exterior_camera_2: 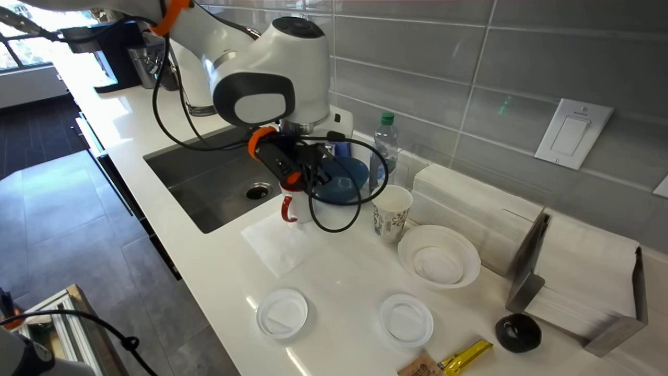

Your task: Put the mug in the sink, then turn the faucet to the right

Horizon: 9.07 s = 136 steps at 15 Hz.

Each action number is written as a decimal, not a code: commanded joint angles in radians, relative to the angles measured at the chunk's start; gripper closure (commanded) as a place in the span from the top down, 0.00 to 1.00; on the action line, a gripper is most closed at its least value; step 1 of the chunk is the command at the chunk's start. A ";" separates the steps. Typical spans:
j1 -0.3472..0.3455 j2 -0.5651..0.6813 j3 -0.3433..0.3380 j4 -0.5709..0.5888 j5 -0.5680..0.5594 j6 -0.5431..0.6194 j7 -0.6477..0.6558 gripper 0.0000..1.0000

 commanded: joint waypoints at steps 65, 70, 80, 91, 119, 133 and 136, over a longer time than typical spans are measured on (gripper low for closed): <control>0.304 0.368 0.160 0.320 -0.137 0.180 0.564 0.02; 0.278 0.388 0.185 0.324 -0.130 0.159 0.527 0.08; 0.337 0.479 0.143 0.328 -0.094 0.346 0.772 0.02; 0.423 0.531 0.082 0.324 -0.104 0.365 0.979 0.02; 0.430 0.544 0.099 0.323 -0.137 0.298 1.001 0.34; 0.407 0.349 0.165 0.212 -0.123 0.290 0.890 1.00; 0.394 0.267 0.210 0.179 -0.133 0.238 0.768 1.00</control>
